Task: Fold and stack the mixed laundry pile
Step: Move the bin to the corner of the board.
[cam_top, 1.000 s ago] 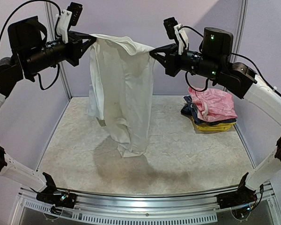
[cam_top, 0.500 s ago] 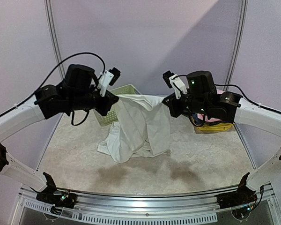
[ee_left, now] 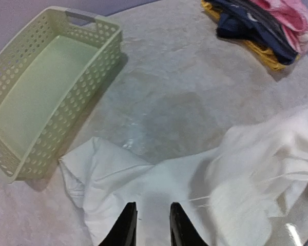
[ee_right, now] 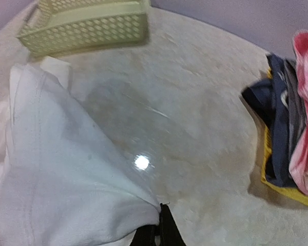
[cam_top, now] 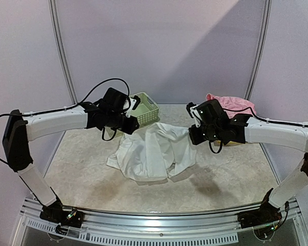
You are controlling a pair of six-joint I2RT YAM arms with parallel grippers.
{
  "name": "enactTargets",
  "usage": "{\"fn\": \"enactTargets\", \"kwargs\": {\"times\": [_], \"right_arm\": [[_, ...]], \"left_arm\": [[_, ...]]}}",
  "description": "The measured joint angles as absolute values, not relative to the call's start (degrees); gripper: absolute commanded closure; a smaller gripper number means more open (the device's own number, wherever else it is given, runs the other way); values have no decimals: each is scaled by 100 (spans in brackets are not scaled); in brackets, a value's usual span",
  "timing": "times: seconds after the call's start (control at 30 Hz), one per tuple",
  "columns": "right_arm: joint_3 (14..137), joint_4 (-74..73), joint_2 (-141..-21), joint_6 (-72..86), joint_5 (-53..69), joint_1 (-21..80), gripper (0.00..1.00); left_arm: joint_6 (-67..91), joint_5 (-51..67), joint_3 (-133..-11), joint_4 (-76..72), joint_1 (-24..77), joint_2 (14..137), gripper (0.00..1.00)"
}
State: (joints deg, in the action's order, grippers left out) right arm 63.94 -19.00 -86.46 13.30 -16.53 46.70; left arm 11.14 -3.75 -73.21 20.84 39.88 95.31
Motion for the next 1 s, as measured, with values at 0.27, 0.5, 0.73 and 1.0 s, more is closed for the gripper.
{"fn": "enactTargets", "kwargs": {"times": [0.27,0.5,0.73,1.0], "right_arm": [[5651,-2399,-8709,1879,-2279,4305,100],[5443,-2397,-8707,1970,-2373,4311,100],[5443,-2351,-8707,1968,-2379,4309,100],[5380,-2226,-8707,1968,-2453,4294,100]], "left_arm": [[1177,-1028,-7463,2196,3046,10014,31],[958,-934,-8455,2473,2832,11093,61],[913,-287,-8757,2773,2827,11609,61],[875,-237,-9179,2897,2633,12173,61]]}}
